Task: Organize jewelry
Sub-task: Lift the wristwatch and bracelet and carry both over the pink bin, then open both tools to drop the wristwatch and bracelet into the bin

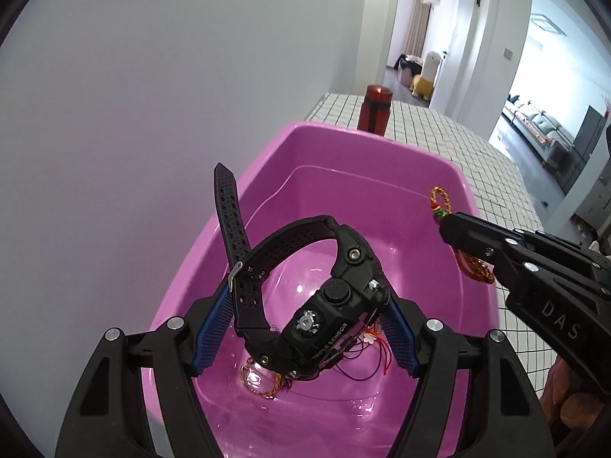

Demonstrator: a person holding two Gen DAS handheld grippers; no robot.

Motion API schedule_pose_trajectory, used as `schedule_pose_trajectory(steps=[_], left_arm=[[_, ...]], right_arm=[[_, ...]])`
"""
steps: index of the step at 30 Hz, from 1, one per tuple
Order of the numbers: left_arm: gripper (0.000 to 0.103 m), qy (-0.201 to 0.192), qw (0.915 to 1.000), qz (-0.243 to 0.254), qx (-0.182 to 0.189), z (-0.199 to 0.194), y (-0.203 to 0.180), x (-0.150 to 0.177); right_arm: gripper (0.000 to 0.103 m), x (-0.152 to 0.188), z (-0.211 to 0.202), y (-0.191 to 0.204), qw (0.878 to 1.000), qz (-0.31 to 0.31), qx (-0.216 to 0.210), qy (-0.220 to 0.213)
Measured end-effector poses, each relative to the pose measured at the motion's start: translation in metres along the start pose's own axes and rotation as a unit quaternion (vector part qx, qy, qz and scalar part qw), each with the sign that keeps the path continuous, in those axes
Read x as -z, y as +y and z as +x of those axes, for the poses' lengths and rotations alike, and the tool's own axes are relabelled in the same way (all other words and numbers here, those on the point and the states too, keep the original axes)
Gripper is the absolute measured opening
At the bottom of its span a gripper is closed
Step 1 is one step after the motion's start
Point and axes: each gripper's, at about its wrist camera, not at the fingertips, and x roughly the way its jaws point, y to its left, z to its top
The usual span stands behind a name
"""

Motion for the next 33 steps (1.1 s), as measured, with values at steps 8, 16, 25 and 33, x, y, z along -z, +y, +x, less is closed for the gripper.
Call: schedule_pose_trajectory(steps=[8,16,25,33], left_arm=[[0.070,0.041,0.9989,-0.015,-0.013,0.033,0.012,0.001],[0.070,0.067,0.9967,-0.035,-0.027,0.048,0.021,0.001],[0.072,0.090,0.9942,-0.040,-0.041,0.048,0.026,0.007],[0.088,0.081,0.9943,-0.053,-0.045,0.040,0.031,0.004]], right_arm=[[0.008,-0.001,0.037,-0.010,0.998,0.003,0.002,0.060],[0.008,0.002,0.058,-0.016,0.996,0.016,0.003,0.087],[0.008,0.002,0.063,-0.017,0.996,0.014,0.013,0.093],[0.046,0.001,0.053,-0.018,0.996,0.017,0.025,0.082]])
